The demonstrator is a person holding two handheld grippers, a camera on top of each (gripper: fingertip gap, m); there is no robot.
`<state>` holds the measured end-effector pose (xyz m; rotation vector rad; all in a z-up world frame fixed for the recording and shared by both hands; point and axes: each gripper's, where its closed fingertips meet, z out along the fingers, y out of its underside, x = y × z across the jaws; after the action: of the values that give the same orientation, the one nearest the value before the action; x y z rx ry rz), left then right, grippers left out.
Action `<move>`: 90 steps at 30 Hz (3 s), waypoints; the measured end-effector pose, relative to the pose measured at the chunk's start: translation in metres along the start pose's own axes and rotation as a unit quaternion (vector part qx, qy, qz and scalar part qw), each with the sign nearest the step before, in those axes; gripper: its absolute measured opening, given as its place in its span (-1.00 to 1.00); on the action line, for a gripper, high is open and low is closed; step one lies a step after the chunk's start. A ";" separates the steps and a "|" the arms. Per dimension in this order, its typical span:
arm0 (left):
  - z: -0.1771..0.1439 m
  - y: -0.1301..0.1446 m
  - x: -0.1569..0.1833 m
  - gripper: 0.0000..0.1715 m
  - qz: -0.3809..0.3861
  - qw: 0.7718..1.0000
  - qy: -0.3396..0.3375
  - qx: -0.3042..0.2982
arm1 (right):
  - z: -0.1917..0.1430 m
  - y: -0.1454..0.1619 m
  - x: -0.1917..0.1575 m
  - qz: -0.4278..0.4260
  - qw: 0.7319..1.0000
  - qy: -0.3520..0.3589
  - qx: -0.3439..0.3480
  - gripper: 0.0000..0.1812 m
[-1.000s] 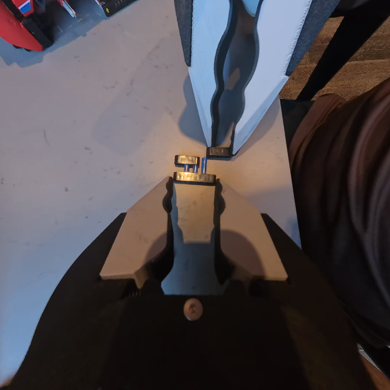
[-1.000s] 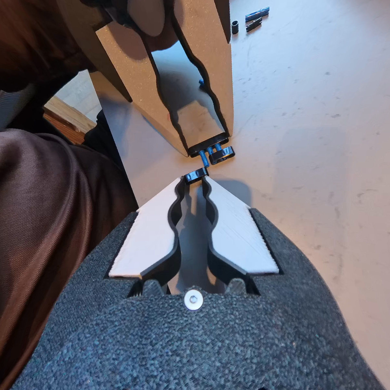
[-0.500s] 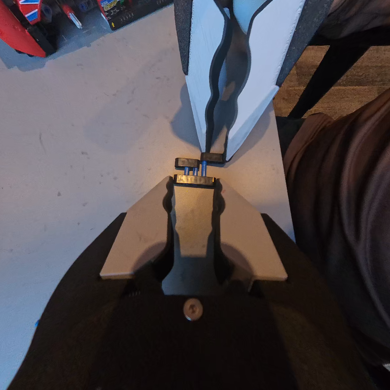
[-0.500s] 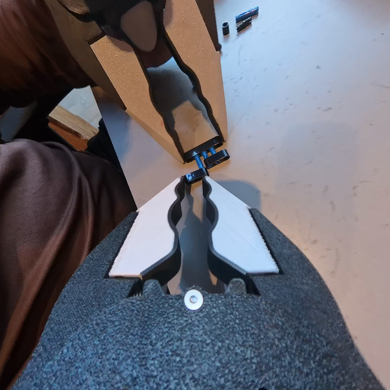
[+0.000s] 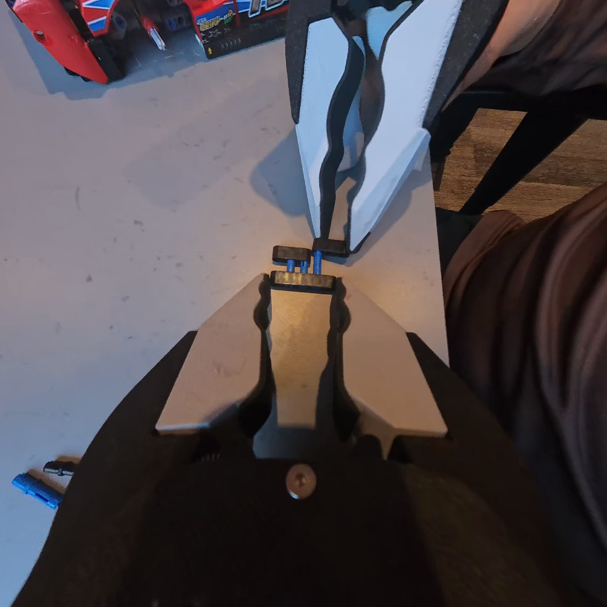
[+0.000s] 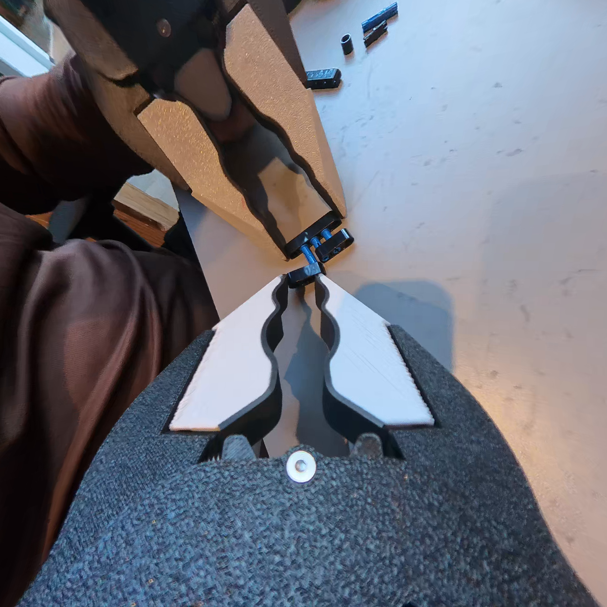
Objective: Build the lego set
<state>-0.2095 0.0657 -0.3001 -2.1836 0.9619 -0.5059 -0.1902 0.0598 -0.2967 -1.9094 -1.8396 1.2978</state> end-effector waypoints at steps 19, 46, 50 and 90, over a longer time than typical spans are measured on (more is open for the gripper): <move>-0.006 0.002 -0.002 -0.57 -0.006 1.000 -0.005 0.008 | 0.003 -0.004 -0.003 0.011 1.000 -0.022 0.002 -0.82; -0.005 0.005 0.001 -0.57 -0.016 1.000 -0.001 0.002 | 0.006 0.002 -0.005 -0.297 0.953 -0.021 -0.056 -0.82; -0.005 0.005 0.000 -0.57 -0.021 1.000 -0.014 0.004 | 0.007 0.001 -0.003 -0.283 0.957 -0.022 -0.056 -0.82; -0.011 0.006 -0.014 -0.68 -0.048 0.998 -0.040 0.013 | 0.022 -0.012 -0.003 -0.243 0.969 -0.006 -0.052 -0.82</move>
<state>-0.2281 0.0682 -0.2981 -2.2173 0.8083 -0.4694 -0.2131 0.0506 -0.3002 -1.3586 -2.2298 1.0636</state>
